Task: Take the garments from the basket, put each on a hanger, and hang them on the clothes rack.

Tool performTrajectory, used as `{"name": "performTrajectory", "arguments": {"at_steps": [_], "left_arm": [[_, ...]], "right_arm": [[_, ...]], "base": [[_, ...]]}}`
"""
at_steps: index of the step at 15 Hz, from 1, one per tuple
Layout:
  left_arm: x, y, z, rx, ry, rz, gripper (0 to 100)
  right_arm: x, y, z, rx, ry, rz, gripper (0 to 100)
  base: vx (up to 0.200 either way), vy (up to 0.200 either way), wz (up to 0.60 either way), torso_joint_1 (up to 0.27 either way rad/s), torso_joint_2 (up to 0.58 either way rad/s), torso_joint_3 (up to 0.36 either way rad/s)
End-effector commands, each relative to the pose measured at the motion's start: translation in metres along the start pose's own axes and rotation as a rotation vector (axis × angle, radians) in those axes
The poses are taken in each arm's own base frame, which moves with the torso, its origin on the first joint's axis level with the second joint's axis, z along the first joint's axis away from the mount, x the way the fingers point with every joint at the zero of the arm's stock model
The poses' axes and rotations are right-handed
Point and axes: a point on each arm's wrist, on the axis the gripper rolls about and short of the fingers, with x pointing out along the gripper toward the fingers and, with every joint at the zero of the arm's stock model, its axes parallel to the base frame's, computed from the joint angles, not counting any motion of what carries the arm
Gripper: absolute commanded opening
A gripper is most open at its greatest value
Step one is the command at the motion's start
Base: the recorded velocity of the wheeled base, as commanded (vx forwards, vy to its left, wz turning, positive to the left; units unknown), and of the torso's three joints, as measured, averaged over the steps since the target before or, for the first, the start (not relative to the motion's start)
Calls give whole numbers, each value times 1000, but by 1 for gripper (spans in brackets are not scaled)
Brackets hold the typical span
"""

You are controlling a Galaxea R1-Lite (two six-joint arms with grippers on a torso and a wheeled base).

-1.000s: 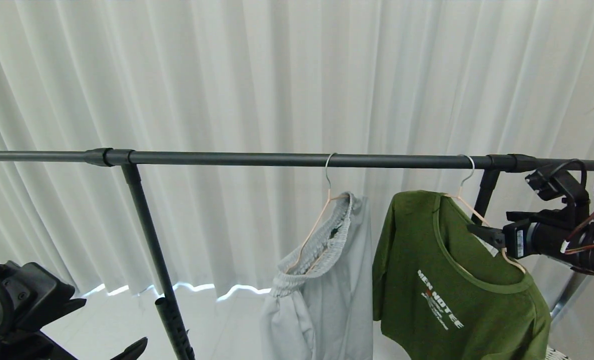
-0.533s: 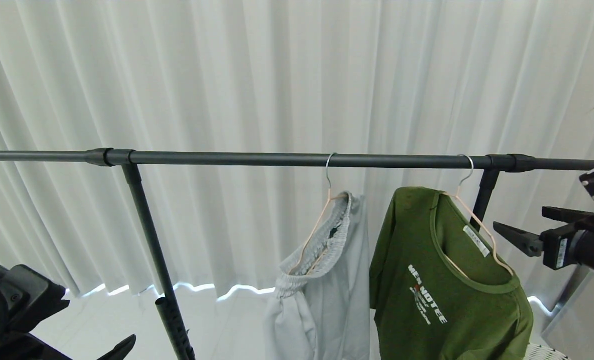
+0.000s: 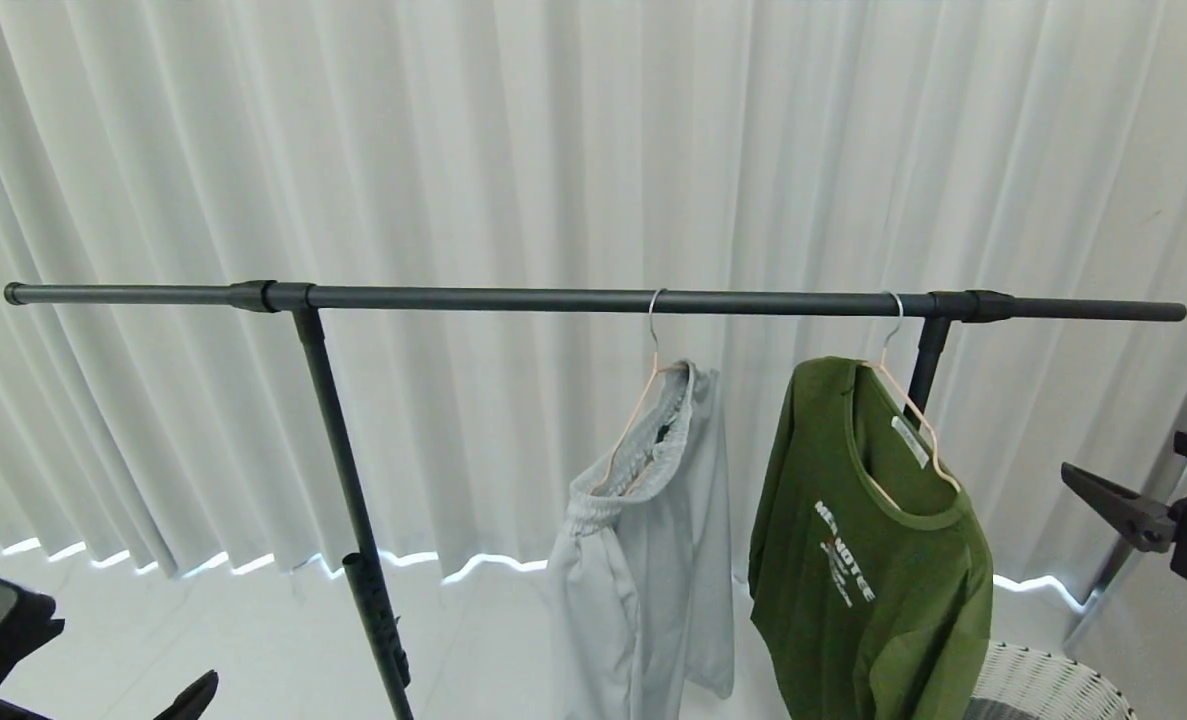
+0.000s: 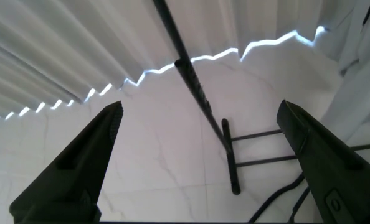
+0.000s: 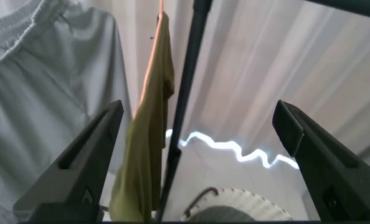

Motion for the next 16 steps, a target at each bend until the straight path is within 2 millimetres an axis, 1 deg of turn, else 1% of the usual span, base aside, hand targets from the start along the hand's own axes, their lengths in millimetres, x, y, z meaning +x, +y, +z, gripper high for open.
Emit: {"name": "performTrajectory", "arguments": {"at_steps": [1,4,7,9,10,13,15,16], "left_arm": [[-9,-1,-10,-3,-32,44,100],[-15,-2,-18,-10,-41,105,100],[-23,-4,-31,-2,-68,157,100],[-29,-6,-43,16,-92,207,100],[-31,-9,-52,21,-106,226,100],[-39,-17,-80,51,-183,312,100],[-44,-17,-83,48,-232,351,100],[-46,-16,-84,39,-222,396,100]], "right_arm": [[-7,-3,1,-8,-19,-33,100],[-11,-7,0,-10,-25,-63,100],[-28,-3,-14,-14,-16,-82,100],[-41,2,-25,-13,-15,-88,100],[-47,4,-31,-13,-16,-94,100],[-58,7,-44,-20,-6,-112,100],[-64,11,-52,-23,-3,-111,100],[-70,13,-58,-29,-5,-115,100]], "base": [[-200,0,0,2,2,-2],[-200,0,0,4,4,2],[-200,0,0,2,2,1],[-200,0,0,2,5,7],[-200,0,0,7,2,-2],[0,0,0,0,0,0],[0,0,0,0,0,0],[0,0,0,0,0,0]]}}
